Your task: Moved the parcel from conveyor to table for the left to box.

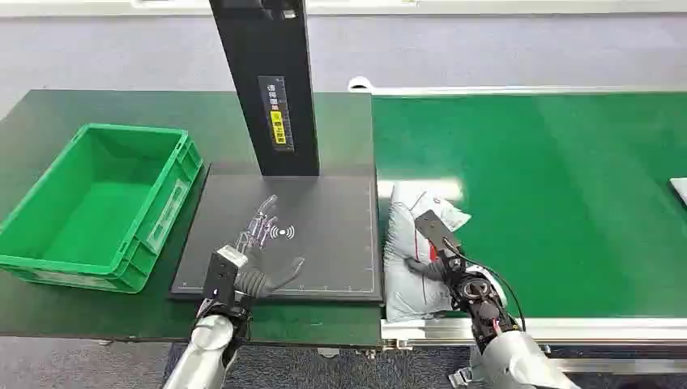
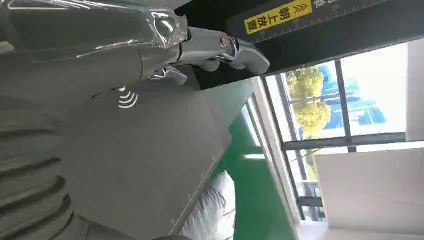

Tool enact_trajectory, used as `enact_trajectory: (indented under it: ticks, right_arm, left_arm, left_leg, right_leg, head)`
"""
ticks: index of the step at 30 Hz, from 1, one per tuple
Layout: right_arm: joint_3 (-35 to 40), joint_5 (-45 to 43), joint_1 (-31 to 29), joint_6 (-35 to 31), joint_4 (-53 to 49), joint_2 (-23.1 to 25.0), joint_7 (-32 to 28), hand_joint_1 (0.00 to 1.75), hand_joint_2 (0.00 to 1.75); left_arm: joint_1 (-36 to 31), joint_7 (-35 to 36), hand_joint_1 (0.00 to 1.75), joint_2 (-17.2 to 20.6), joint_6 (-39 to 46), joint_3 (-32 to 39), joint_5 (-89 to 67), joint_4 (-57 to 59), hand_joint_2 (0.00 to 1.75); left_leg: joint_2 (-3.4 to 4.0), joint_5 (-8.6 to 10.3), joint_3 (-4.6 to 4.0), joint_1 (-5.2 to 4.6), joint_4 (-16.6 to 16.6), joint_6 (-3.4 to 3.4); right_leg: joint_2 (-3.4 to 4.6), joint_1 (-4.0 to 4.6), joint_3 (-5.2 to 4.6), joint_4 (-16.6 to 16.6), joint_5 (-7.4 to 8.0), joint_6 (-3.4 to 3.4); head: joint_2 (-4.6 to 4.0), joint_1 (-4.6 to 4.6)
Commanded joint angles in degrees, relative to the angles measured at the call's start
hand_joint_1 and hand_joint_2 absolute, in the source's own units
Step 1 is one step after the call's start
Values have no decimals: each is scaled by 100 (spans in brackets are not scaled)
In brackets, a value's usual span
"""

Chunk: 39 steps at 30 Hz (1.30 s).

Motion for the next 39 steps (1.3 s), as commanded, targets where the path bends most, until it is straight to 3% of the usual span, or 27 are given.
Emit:
enact_trajectory:
  ticks: [1,7,10,14,16,17,21,23,28,33,39]
  right_arm:
    - [573,-665,749,-607,-1264,-295,-707,175,175]
    - [936,-1603,1735,-1350,-4953,-968,-129,175,175]
    - [487,-1697,2507,-2153,-6910,-1237,-641,175,175]
    - [23,-1999,2900,-1977,-7715,-1061,-708,175,175]
    - [-50,-2102,2780,-1845,-7509,-992,-740,175,175]
    - [-3,-2379,2501,-1414,-7076,-956,-588,175,175]
    - [69,-2326,2156,-1418,-6537,-892,-714,175,175]
    - [409,-2353,1781,-923,-5901,-872,-479,175,175]
    - [1223,-2352,825,-653,-4170,-534,-516,175,175]
    - [1750,-2857,13,81,-2218,222,-460,175,175]
    - [2206,-3047,-518,459,-1357,967,-532,175,175]
  left_arm:
    - [283,76,0,299,150,11,164,-302,175]
    - [777,153,0,331,212,344,105,-1364,175]
    - [1108,-50,0,274,320,645,-38,-2108,175]
    - [1193,-163,0,257,437,1008,-226,-2556,175]
    - [1145,-140,0,272,450,1158,-220,-2600,175]
    - [1049,-181,0,319,538,1312,-172,-2584,175]
    - [948,-174,0,362,480,1447,-94,-2526,175]
    - [885,-254,0,380,595,1559,-65,-2520,175]
    - [597,-218,0,431,632,1803,20,-2473,175]
    - [62,-161,0,445,710,2041,92,-2214,175]
    - [20,1,0,432,857,2393,99,-2575,175]
  left_leg:
    - [-12,6,-4,0,-4,1]
    - [-39,11,-49,-10,3,7]
    - [-61,8,-81,-16,12,11]
    - [-63,5,-107,-22,11,10]
    - [-44,8,-120,-17,6,7]
    - [-41,5,-117,-18,6,7]
    - [-12,12,-112,-14,-1,7]
    - [-24,19,-114,-18,0,9]
    - [27,31,-111,-13,-5,10]
    - [3,45,-106,-8,-4,5]
    - [7,42,-112,-12,1,3]
  right_leg:
    - [-2,0,-1,-3,4,-2]
    - [-11,-9,-40,10,4,1]
    - [-32,-14,-65,19,-4,3]
    - [-36,-16,-90,19,-10,0]
    - [-26,-12,-104,12,-1,-1]
    - [-20,-12,-105,14,-3,-2]
    - [3,-9,-107,10,10,-3]
    - [-7,-12,-111,14,12,-3]
    - [50,-7,-113,14,35,-5]
    - [18,-2,-103,13,36,-7]
    - [24,-5,-118,35,32,-7]
  head:
    - [0,0]
    - [0,-2]
    - [2,0]
    - [2,0]
    - [2,-2]
    - [0,-4]
    - [0,-4]
    - [2,-2]
    - [2,0]
    - [2,-2]
    - [0,0]
